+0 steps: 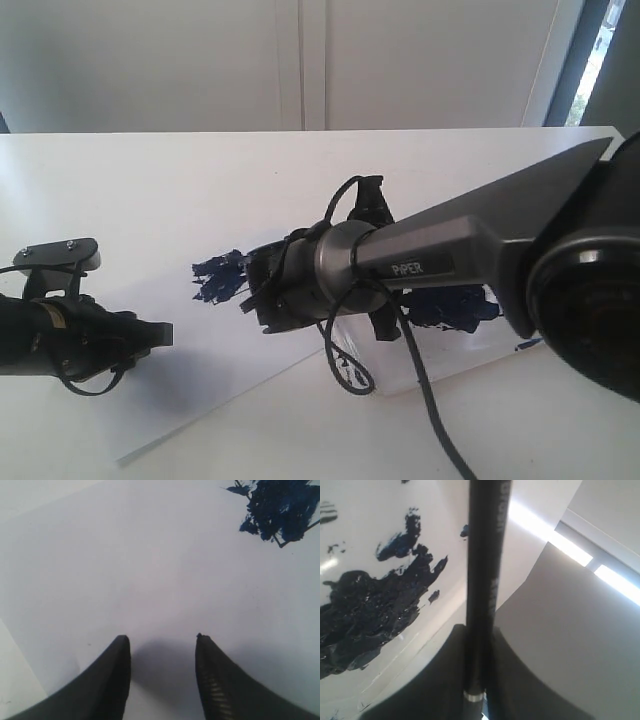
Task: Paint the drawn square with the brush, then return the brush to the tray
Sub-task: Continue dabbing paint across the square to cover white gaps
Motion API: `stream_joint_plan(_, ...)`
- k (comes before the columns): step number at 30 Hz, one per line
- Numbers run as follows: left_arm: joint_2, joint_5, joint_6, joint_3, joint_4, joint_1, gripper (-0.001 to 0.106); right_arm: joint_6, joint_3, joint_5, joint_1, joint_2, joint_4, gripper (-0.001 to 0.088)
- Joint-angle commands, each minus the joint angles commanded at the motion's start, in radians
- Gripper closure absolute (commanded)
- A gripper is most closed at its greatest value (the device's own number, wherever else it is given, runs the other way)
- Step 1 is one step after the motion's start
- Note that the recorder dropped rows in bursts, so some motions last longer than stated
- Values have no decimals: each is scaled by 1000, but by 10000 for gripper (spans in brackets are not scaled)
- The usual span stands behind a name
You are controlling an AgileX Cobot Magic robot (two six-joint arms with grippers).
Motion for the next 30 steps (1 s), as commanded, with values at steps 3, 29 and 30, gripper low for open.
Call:
stream_joint_plan(3, 0, -4, 0, 0, 0, 0, 574, 0, 0, 0, 18, 0, 2, 868)
stream_joint_plan(29, 0, 9, -10, 0, 0, 0, 574, -28, 52, 0, -17, -120, 178, 868)
stream_joint_plan(30, 0, 9, -10, 0, 0, 0, 574, -28, 58, 0, -15, -120, 182, 868)
